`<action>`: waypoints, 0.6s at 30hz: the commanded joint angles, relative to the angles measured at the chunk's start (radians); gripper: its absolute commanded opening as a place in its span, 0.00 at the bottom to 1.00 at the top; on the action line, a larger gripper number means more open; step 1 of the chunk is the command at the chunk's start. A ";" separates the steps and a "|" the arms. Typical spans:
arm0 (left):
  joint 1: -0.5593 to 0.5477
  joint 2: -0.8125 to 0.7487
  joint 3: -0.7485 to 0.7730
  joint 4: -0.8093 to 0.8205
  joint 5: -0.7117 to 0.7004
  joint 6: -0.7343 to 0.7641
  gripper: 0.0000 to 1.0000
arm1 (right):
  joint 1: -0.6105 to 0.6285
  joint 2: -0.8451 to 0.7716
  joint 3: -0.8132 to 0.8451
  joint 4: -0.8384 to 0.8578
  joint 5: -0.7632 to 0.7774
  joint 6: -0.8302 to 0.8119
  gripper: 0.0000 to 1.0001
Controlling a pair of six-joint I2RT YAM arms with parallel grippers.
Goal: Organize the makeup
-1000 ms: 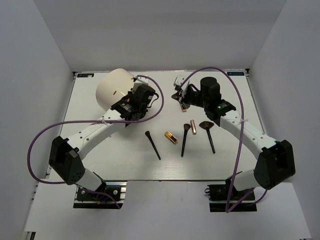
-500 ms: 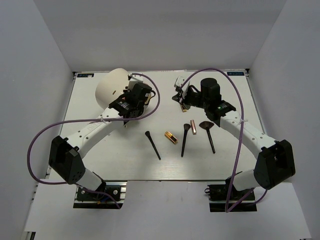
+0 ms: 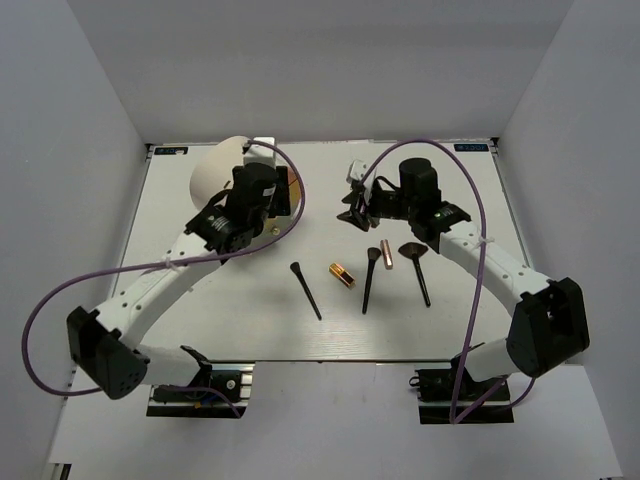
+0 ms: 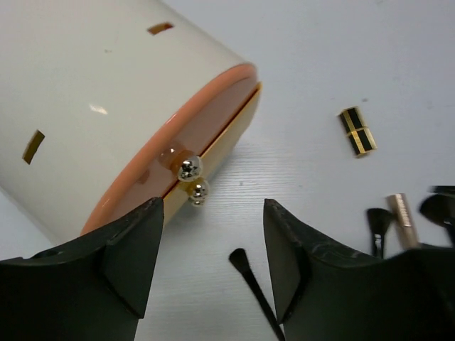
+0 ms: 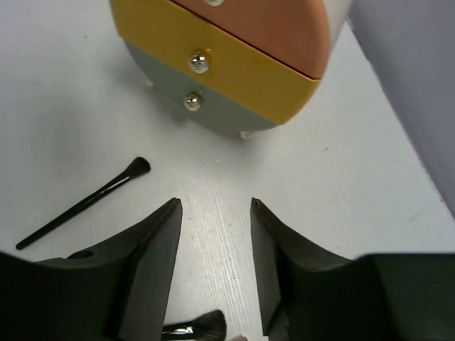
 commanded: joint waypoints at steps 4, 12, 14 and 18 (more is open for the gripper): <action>-0.006 -0.192 -0.039 0.018 0.130 -0.058 0.70 | 0.032 0.126 0.065 -0.011 -0.105 0.198 0.53; -0.006 -0.375 -0.141 -0.125 0.091 -0.199 0.72 | 0.133 0.369 0.217 0.150 0.048 0.582 0.47; -0.006 -0.403 -0.156 -0.172 0.090 -0.226 0.73 | 0.147 0.437 0.291 0.152 0.077 0.683 0.48; -0.006 -0.470 -0.187 -0.216 0.059 -0.287 0.74 | 0.170 0.518 0.380 0.181 0.096 0.852 0.54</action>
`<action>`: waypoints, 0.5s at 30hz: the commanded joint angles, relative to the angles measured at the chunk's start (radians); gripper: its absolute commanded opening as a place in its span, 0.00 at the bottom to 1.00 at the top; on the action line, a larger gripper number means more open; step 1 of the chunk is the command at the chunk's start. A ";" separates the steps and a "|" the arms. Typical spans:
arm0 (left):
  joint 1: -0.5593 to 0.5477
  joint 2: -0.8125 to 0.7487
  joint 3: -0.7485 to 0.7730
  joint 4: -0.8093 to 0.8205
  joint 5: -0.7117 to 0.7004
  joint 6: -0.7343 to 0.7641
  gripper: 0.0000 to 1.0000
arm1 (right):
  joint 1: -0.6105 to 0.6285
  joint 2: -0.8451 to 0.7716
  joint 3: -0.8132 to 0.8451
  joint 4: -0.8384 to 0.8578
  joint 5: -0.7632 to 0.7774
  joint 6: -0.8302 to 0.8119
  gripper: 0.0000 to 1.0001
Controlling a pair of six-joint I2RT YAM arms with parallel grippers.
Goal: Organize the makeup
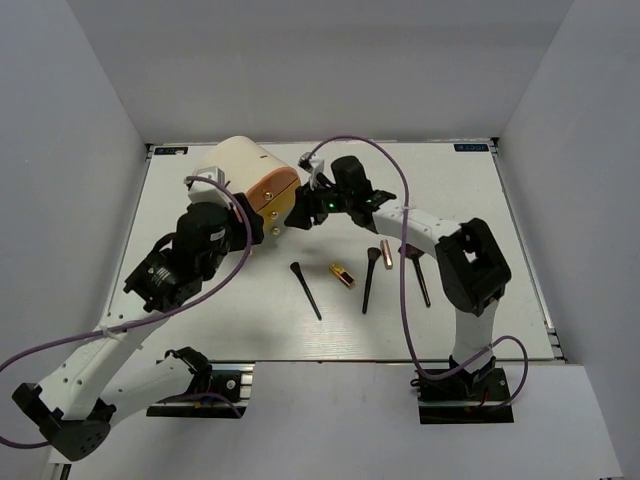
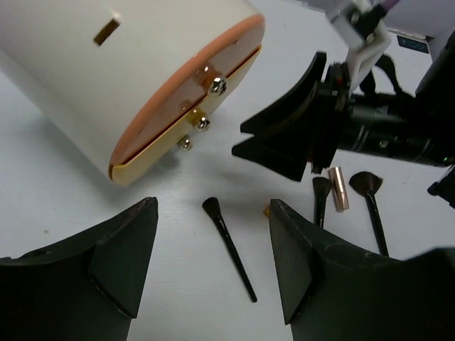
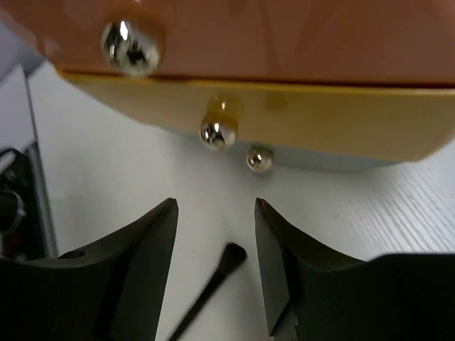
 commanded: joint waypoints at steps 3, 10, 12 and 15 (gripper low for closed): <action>-0.002 -0.095 -0.029 -0.114 -0.057 -0.091 0.74 | 0.019 0.071 0.106 0.132 0.049 0.357 0.56; -0.002 -0.125 -0.020 -0.178 -0.083 -0.108 0.74 | 0.033 0.143 0.148 0.128 0.077 0.506 0.56; -0.002 -0.131 -0.023 -0.175 -0.088 -0.110 0.75 | 0.034 0.148 0.152 0.126 0.080 0.519 0.56; -0.002 -0.128 -0.028 -0.169 -0.090 -0.110 0.75 | 0.036 0.157 0.155 0.140 0.077 0.531 0.56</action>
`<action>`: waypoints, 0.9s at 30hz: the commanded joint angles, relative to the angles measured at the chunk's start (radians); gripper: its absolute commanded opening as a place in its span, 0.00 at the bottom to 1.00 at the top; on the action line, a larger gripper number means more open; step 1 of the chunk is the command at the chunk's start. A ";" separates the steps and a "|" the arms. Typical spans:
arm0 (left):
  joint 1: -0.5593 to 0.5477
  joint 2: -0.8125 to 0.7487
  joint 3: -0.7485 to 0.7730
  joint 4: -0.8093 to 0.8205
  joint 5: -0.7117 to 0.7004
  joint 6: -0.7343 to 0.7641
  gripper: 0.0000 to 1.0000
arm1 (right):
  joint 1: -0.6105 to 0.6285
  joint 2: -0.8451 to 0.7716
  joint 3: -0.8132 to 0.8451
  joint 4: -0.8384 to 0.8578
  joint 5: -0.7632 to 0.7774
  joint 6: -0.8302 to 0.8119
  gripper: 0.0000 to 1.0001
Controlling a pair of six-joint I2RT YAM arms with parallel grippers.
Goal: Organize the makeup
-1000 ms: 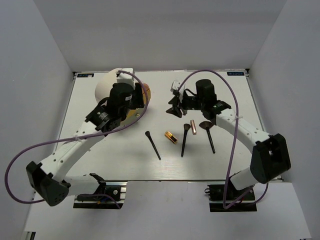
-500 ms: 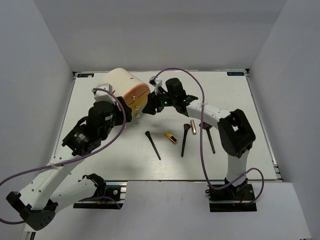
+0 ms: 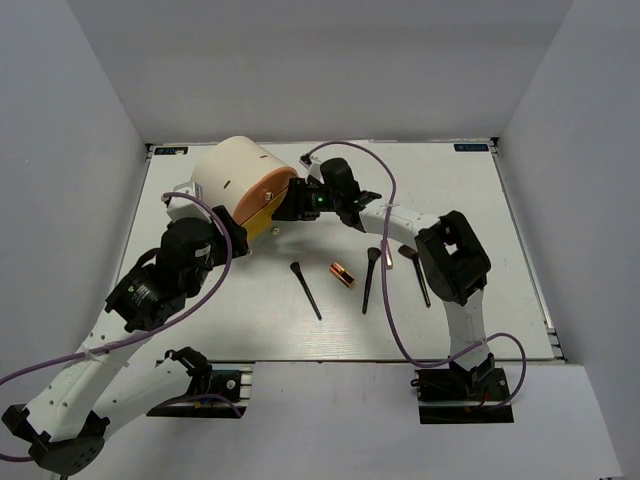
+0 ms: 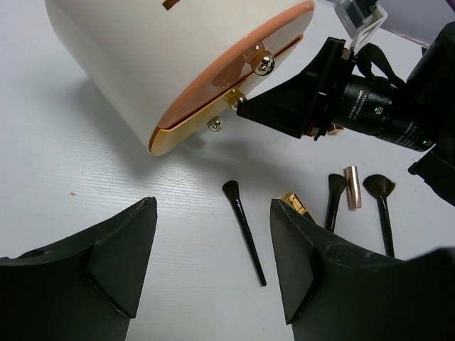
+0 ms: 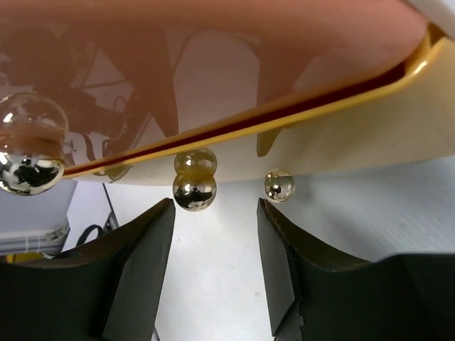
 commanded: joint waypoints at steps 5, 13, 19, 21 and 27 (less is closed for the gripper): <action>-0.002 0.002 -0.008 0.005 -0.019 -0.014 0.75 | 0.010 0.016 0.057 0.074 0.002 0.082 0.56; -0.002 -0.001 -0.005 -0.001 -0.024 -0.022 0.75 | 0.010 0.043 0.071 0.124 -0.010 0.107 0.44; -0.002 -0.001 -0.005 0.002 -0.022 -0.034 0.75 | 0.012 0.053 0.057 0.150 -0.039 0.122 0.21; -0.002 -0.003 -0.013 0.014 -0.014 -0.035 0.75 | 0.009 0.043 0.042 0.152 -0.049 0.123 0.13; -0.002 0.005 -0.030 0.058 0.004 -0.028 0.75 | -0.016 -0.035 -0.041 0.140 -0.072 0.076 0.07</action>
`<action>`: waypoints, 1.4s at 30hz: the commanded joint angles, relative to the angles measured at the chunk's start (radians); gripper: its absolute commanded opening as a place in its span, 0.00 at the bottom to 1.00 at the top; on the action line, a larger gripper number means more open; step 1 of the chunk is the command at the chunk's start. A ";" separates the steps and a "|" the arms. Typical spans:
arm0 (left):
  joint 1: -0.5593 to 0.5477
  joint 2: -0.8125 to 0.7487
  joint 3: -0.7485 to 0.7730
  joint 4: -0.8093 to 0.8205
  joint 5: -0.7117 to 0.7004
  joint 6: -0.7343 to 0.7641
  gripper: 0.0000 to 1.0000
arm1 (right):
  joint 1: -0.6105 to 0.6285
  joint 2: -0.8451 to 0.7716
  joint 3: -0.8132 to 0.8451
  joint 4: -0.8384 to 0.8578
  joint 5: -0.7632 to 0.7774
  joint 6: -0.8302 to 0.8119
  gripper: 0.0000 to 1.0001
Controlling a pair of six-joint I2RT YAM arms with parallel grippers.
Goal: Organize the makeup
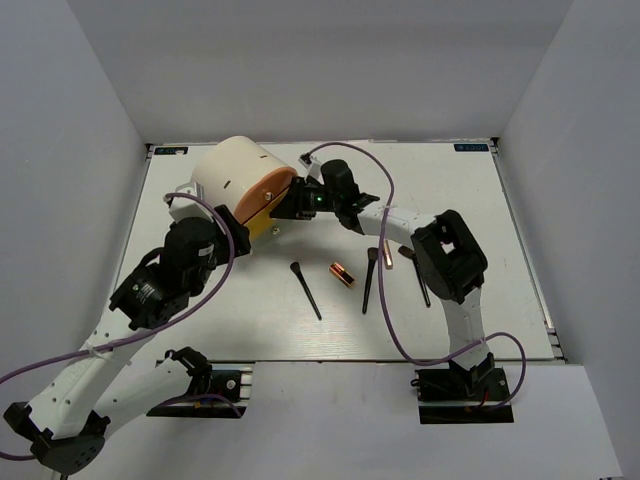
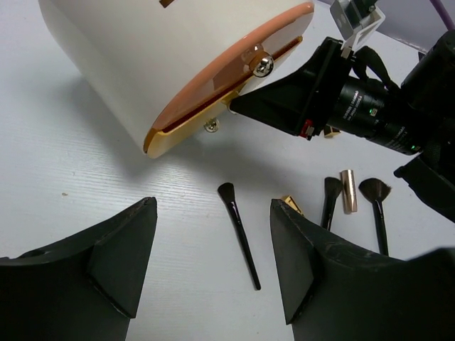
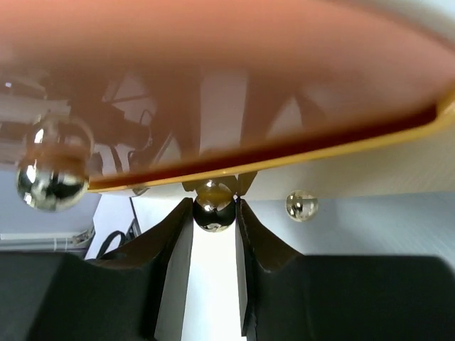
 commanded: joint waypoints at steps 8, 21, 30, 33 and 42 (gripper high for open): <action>-0.002 0.015 -0.031 0.088 0.033 0.010 0.75 | -0.058 -0.242 -0.264 0.006 -0.056 -0.083 0.08; -0.002 0.081 -0.016 0.145 0.142 0.012 0.75 | -0.075 -0.283 -0.316 0.056 -0.137 -0.134 0.71; -0.011 0.259 0.021 0.197 0.358 0.035 0.74 | -0.129 -0.386 -0.371 -0.075 -0.156 -0.292 0.71; -0.022 0.305 0.036 0.206 0.386 0.047 0.71 | -0.162 -0.432 -0.401 -0.136 -0.142 -0.321 0.69; -0.119 0.530 0.105 0.173 0.429 -0.015 0.58 | -0.304 -0.506 -0.476 -0.234 -0.058 -0.418 0.05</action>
